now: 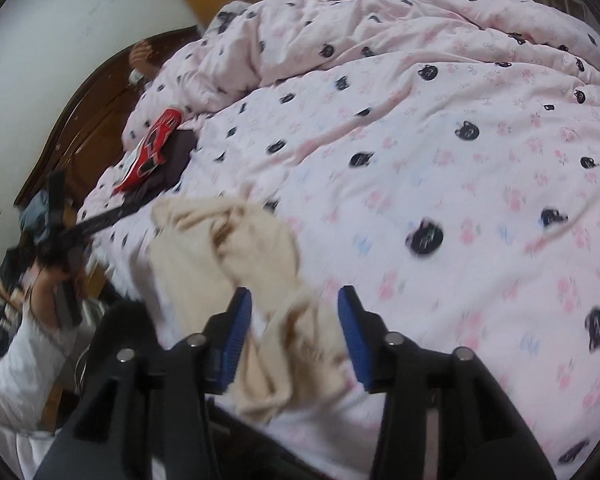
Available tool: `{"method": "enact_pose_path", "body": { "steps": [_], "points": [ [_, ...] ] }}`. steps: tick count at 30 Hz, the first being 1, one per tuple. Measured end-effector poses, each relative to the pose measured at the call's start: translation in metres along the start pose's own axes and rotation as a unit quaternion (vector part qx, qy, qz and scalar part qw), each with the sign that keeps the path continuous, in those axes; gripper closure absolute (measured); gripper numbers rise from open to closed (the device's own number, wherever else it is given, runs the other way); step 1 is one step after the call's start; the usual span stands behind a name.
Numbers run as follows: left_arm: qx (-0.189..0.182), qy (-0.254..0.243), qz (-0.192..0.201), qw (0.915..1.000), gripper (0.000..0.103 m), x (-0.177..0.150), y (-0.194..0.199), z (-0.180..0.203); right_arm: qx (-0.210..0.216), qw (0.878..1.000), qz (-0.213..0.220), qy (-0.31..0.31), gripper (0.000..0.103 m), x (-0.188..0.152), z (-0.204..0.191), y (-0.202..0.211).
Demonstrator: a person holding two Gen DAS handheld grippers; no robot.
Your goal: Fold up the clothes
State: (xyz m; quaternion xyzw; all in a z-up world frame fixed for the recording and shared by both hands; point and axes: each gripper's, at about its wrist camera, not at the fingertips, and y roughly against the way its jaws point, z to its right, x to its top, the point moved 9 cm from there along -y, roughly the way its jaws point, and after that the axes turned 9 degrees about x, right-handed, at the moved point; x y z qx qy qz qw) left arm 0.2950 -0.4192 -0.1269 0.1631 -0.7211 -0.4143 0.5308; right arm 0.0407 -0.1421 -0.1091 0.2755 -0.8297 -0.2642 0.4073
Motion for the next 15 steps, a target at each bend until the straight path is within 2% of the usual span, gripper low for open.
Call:
{"method": "enact_pose_path", "body": {
  "steps": [4, 10, 11, 12, 14, 15],
  "points": [
    [-0.005, 0.007, -0.024, 0.9997, 0.059, 0.002, -0.020, 0.004, 0.007, 1.000, -0.021, -0.009, 0.056, 0.011, 0.004, -0.037],
    [-0.025, 0.015, -0.068, 0.9972, 0.059, -0.013, -0.046, 0.014, 0.004, 0.998, -0.069, -0.012, 0.056, -0.007, 0.009, -0.086],
    [-0.029, 0.017, -0.076, 0.9966, 0.059, -0.016, -0.050, 0.016, 0.005, 0.998, -0.069, -0.008, 0.060, -0.009, 0.007, -0.088],
    [-0.034, 0.018, -0.082, 0.9959, 0.059, -0.020, -0.052, 0.018, 0.009, 0.998, -0.068, -0.006, 0.075, -0.010, 0.006, -0.088],
    [-0.045, 0.018, -0.086, 0.9952, 0.059, -0.025, -0.053, 0.024, 0.019, 0.998, -0.064, -0.005, 0.095, -0.009, 0.003, -0.084],
    [-0.047, 0.015, -0.084, 0.9953, 0.059, -0.027, -0.052, 0.027, 0.023, 0.998, -0.062, -0.005, 0.095, -0.009, 0.001, -0.081]
  ]
}}
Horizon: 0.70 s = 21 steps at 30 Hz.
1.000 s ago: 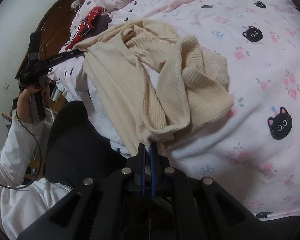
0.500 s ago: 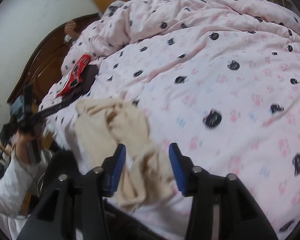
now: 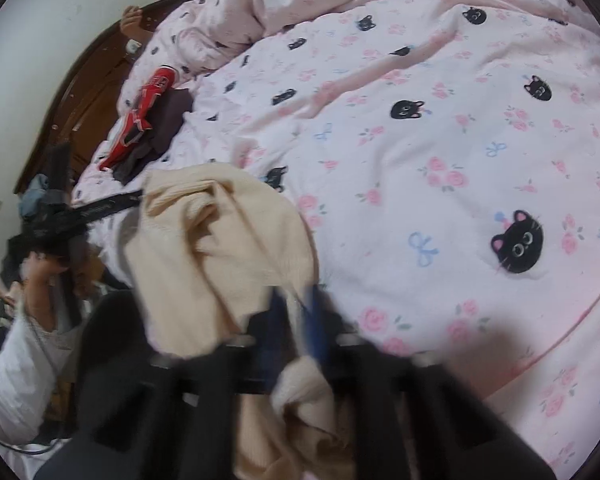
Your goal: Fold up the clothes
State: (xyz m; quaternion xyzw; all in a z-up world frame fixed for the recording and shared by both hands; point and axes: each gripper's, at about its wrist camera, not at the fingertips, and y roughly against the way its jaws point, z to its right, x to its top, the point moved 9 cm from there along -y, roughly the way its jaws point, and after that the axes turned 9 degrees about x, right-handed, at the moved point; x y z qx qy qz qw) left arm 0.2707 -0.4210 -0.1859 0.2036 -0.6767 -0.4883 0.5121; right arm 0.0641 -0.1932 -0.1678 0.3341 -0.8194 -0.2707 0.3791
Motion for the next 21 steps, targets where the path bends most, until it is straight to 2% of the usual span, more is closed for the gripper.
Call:
{"method": "enact_pose_path", "body": {
  "steps": [3, 6, 8, 11, 14, 17, 21],
  "points": [
    [-0.011, -0.009, 0.009, 0.9999, 0.059, -0.003, 0.004, 0.008, 0.003, 1.000, 0.019, 0.005, 0.095, 0.008, -0.005, 0.014],
    [-0.047, 0.005, 0.028, 0.9985, 0.064, 0.004, 0.016, 0.015, -0.008, 0.998, 0.054, 0.014, 0.095, 0.026, -0.009, 0.038],
    [-0.061, 0.011, 0.038, 0.9973, 0.084, 0.011, 0.024, 0.018, -0.020, 0.996, 0.084, 0.022, 0.095, 0.044, -0.012, 0.058],
    [-0.082, 0.013, 0.062, 0.9946, 0.093, 0.025, 0.041, 0.026, -0.040, 0.990, 0.131, 0.038, 0.095, 0.069, -0.018, 0.090],
    [-0.101, 0.005, 0.077, 0.9919, 0.095, 0.035, 0.053, 0.038, -0.069, 0.981, 0.171, 0.057, 0.095, 0.090, -0.023, 0.120],
    [-0.107, -0.007, 0.080, 0.9911, 0.095, 0.038, 0.058, 0.049, -0.091, 0.974, 0.194, 0.070, 0.095, 0.099, -0.026, 0.142],
    [-0.095, -0.022, 0.064, 0.9931, 0.095, 0.029, 0.049, 0.059, -0.137, 0.970, 0.187, 0.070, 0.095, 0.092, -0.010, 0.146]
  ]
}}
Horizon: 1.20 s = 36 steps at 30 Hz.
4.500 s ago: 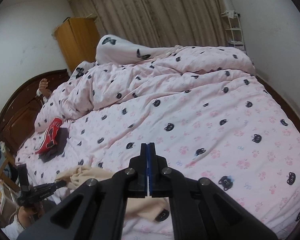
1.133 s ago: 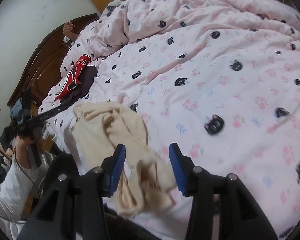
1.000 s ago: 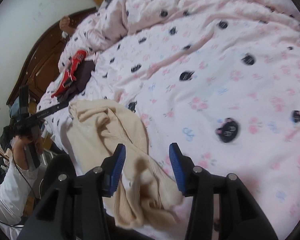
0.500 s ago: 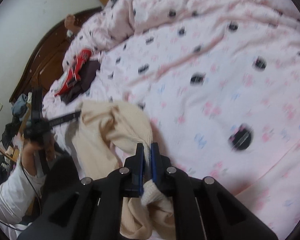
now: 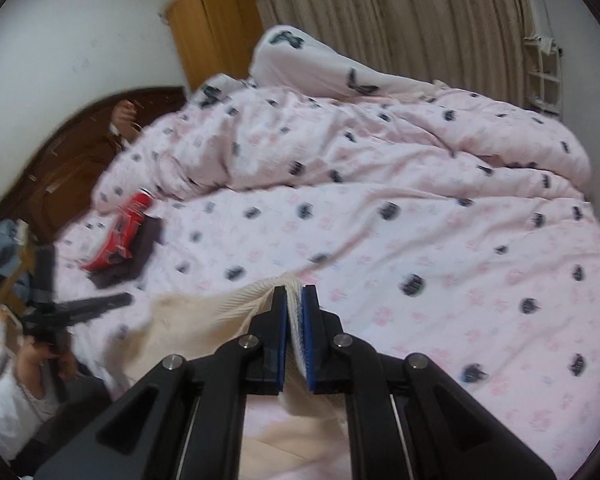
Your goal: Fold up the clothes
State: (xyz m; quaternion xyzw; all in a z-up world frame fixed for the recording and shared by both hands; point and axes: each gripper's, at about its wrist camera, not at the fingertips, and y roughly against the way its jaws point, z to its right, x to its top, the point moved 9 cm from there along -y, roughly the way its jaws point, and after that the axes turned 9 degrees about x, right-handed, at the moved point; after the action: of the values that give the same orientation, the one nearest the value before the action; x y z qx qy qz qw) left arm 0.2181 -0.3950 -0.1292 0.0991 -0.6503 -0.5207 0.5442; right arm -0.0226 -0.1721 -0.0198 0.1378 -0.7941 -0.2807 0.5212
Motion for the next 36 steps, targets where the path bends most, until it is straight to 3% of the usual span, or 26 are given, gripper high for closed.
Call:
{"method": "enact_pose_path", "body": {
  "steps": [5, 6, 7, 8, 9, 11, 15, 22, 29, 34, 36],
  "points": [
    [0.006, 0.004, -0.026, 0.9996, 0.092, -0.022, -0.011, -0.003, -0.045, 0.997, -0.057, -0.035, 0.091, -0.047, 0.037, -0.022],
    [0.006, 0.006, -0.029, 0.9996, 0.090, -0.027, -0.012, -0.005, -0.049, 0.996, -0.062, -0.042, 0.087, -0.057, 0.042, -0.024],
    [0.010, 0.006, -0.030, 0.9995, 0.081, -0.031, -0.012, -0.007, -0.053, 0.995, -0.064, -0.050, 0.084, -0.066, 0.048, -0.024],
    [0.014, 0.007, -0.032, 0.9994, 0.070, -0.035, -0.013, -0.010, -0.057, 0.995, -0.064, -0.056, 0.075, -0.073, 0.054, -0.022],
    [0.018, 0.009, -0.029, 0.9994, 0.066, -0.038, -0.012, -0.014, -0.062, 0.994, -0.063, -0.063, 0.060, -0.080, 0.061, -0.020],
    [0.019, 0.014, -0.026, 0.9994, 0.061, -0.040, -0.012, -0.019, -0.064, 0.993, -0.059, -0.080, 0.047, -0.090, 0.070, -0.017],
    [-0.004, 0.038, -0.020, 0.9991, 0.061, -0.027, -0.012, -0.021, -0.054, 0.991, -0.060, -0.105, 0.047, -0.102, 0.078, -0.014],
    [-0.069, 0.044, -0.038, 0.9959, 0.060, 0.014, -0.031, 0.006, -0.048, 0.985, -0.078, -0.143, 0.047, -0.119, 0.089, -0.021],
    [-0.103, 0.042, -0.114, 0.9873, 0.060, 0.007, -0.056, 0.036, -0.039, 0.979, -0.072, -0.187, 0.048, -0.129, 0.104, -0.015],
    [-0.126, 0.071, -0.124, 0.9816, 0.061, 0.006, -0.058, 0.039, -0.034, 0.974, -0.063, -0.214, 0.048, -0.131, 0.115, -0.009],
    [-0.139, 0.090, -0.127, 0.9780, 0.066, 0.007, -0.059, 0.038, -0.032, 0.972, -0.061, -0.223, 0.048, -0.131, 0.119, -0.008]
  ]
}}
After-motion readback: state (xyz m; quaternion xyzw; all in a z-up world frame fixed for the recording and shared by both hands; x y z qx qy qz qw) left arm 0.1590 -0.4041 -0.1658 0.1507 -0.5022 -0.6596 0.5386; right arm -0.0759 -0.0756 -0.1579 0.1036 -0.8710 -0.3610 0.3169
